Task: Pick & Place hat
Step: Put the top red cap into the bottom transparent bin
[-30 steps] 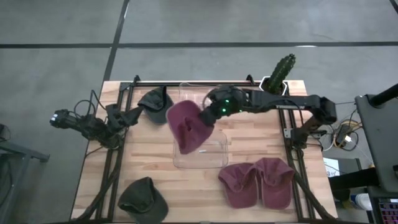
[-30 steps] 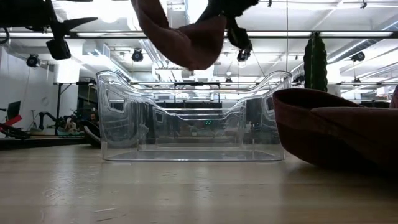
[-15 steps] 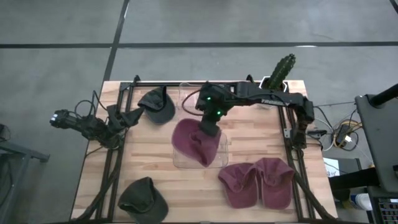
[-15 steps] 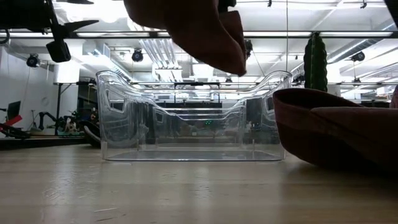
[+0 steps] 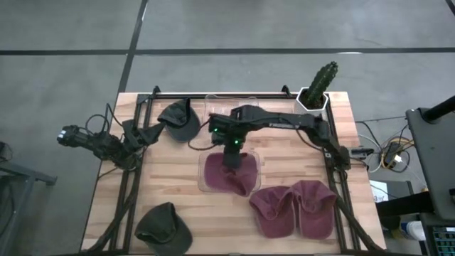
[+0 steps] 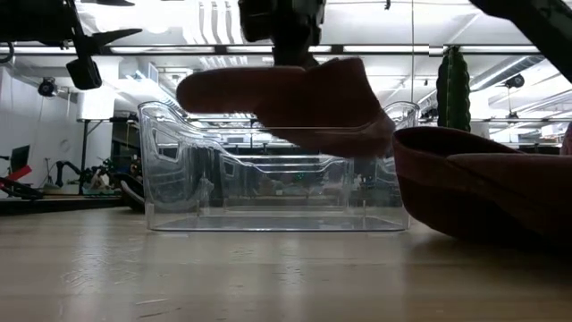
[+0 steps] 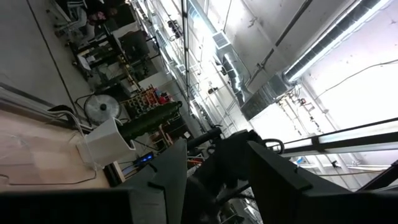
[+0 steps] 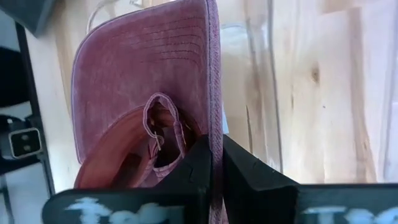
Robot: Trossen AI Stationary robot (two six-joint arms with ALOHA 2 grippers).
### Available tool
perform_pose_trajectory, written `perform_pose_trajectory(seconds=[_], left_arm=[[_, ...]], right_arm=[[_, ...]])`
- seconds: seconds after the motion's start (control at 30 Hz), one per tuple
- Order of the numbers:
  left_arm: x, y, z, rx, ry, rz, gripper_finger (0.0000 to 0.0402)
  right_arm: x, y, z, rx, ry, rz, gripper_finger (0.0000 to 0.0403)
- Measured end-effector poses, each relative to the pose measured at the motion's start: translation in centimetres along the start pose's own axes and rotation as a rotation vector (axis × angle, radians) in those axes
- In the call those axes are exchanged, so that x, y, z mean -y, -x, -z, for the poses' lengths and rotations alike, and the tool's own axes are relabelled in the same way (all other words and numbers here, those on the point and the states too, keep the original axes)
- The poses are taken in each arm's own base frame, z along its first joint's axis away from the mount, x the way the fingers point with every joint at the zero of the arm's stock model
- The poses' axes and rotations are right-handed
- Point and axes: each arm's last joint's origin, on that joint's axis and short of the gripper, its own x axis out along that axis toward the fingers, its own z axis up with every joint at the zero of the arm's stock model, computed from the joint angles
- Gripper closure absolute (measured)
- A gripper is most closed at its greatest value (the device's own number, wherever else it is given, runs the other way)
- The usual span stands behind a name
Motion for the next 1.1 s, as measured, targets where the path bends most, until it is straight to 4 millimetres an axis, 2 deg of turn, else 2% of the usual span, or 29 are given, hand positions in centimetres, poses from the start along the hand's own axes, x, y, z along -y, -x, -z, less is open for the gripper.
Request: perform_pose_trajectory(seconds=[0.43, 0.67, 0.77, 1.0, 1.1], left_arm=[[0.0, 0.0, 0.0, 0.002, 0.015, -0.002, 0.0246], [0.0, 0.0, 0.0, 0.002, 0.017, -0.002, 0.0246], [0.0, 0.0, 0.0, 0.002, 0.018, -0.003, 0.0246], [0.0, 0.0, 0.0, 0.002, 0.021, -0.003, 0.0246], [0.0, 0.0, 0.0, 0.002, 0.021, -0.003, 0.0246]], right_arm=[[-0.3, -3.2, -1.0, -0.063, 0.051, 0.002, 0.039], [0.0, -3.6, -1.1, -0.065, 0.038, 0.054, 0.0382], [0.0, -3.6, -1.1, -0.063, 0.041, 0.059, 0.0348], [-0.1, -3.6, -1.1, -0.06, 0.043, 0.059, 0.0231], [-0.3, -2.9, -1.1, -0.043, 0.03, 0.058, 0.0194]])
